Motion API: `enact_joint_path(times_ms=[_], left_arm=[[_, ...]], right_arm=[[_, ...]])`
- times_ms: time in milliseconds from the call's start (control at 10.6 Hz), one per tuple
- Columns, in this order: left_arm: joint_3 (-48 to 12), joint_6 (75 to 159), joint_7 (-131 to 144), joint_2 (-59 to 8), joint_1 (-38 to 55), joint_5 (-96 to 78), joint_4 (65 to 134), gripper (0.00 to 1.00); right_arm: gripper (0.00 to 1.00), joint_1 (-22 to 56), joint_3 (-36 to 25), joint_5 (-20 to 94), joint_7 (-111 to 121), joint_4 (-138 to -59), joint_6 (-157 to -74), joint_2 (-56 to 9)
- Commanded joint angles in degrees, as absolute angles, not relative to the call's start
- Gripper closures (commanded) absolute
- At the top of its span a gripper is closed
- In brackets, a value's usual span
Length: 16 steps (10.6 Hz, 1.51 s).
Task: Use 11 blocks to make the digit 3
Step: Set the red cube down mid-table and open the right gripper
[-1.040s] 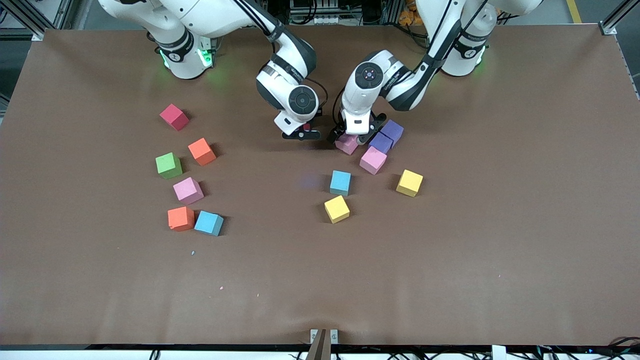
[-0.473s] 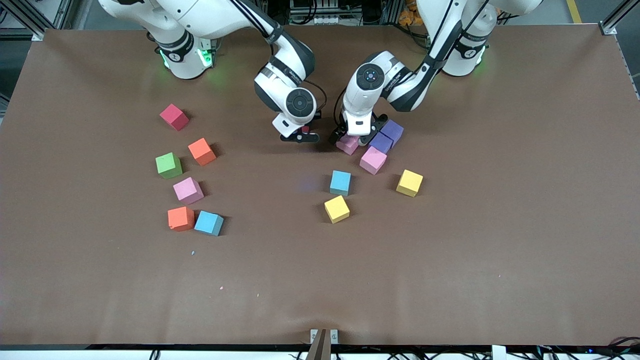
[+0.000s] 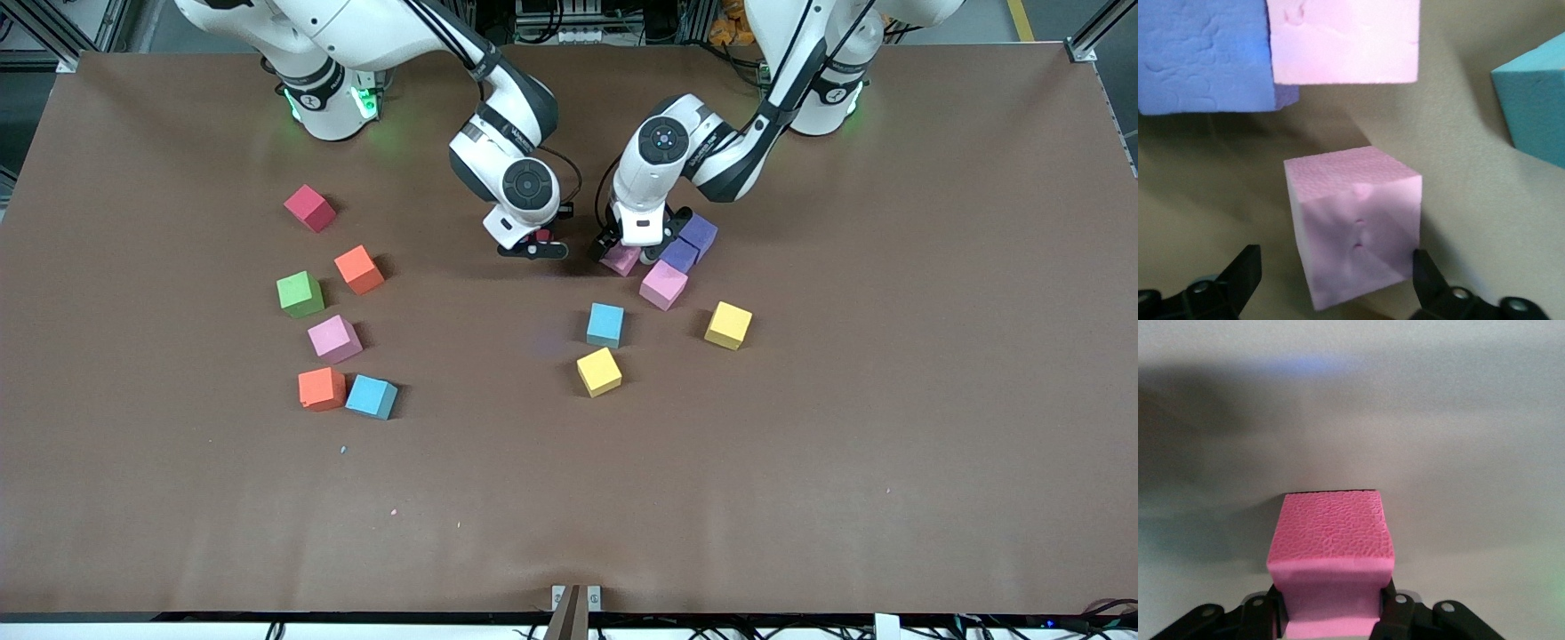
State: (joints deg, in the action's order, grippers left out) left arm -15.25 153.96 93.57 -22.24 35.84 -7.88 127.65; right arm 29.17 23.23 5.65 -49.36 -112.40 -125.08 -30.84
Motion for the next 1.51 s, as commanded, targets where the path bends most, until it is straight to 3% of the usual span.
enact_joint_path(times_ms=[0,189,284,378,473,1135,1230,1419], left_arm=[[-15.38,153.37,95.10,-21.36,35.42,-6.42,127.71,0.00],[-15.47,153.19,95.10,-21.45,35.42,-6.42,127.62,0.00],[-15.38,153.19,95.10,-21.36,35.42,-6.42,127.62,0.00],[-15.38,153.19,95.10,-21.36,35.42,-6.42,127.70,0.00],[-15.38,152.93,95.01,-21.18,35.07,-6.42,128.40,0.00],[-15.38,146.95,89.30,-21.09,34.37,-6.33,127.97,0.01],[-15.38,146.95,89.30,-21.18,34.37,-6.33,127.97,0.20],[-15.38,146.95,89.30,-21.27,34.37,-6.33,127.88,0.45]], right_arm=[[0.69,29.27,23.64,6.15,-48.52,-112.24,-125.95,-31.38],[0.64,29.79,23.64,5.80,-48.43,-112.32,-126.65,-31.38],[0.45,29.79,23.64,5.80,-48.69,-112.41,-126.48,-31.38],[0.11,29.71,23.64,5.80,-49.65,-112.41,-125.95,-31.38],[0.00,29.71,23.64,5.80,-49.75,-112.41,-125.25,-30.77],[0.00,21.99,23.73,6.15,-49.31,-111.97,-115.86,-17.86],[0.00,19.10,23.73,6.15,-49.31,-111.97,-114.53,-15.84],[0.00,13.74,23.47,5.63,-49.30,-111.19,-113.03,-13.80]])
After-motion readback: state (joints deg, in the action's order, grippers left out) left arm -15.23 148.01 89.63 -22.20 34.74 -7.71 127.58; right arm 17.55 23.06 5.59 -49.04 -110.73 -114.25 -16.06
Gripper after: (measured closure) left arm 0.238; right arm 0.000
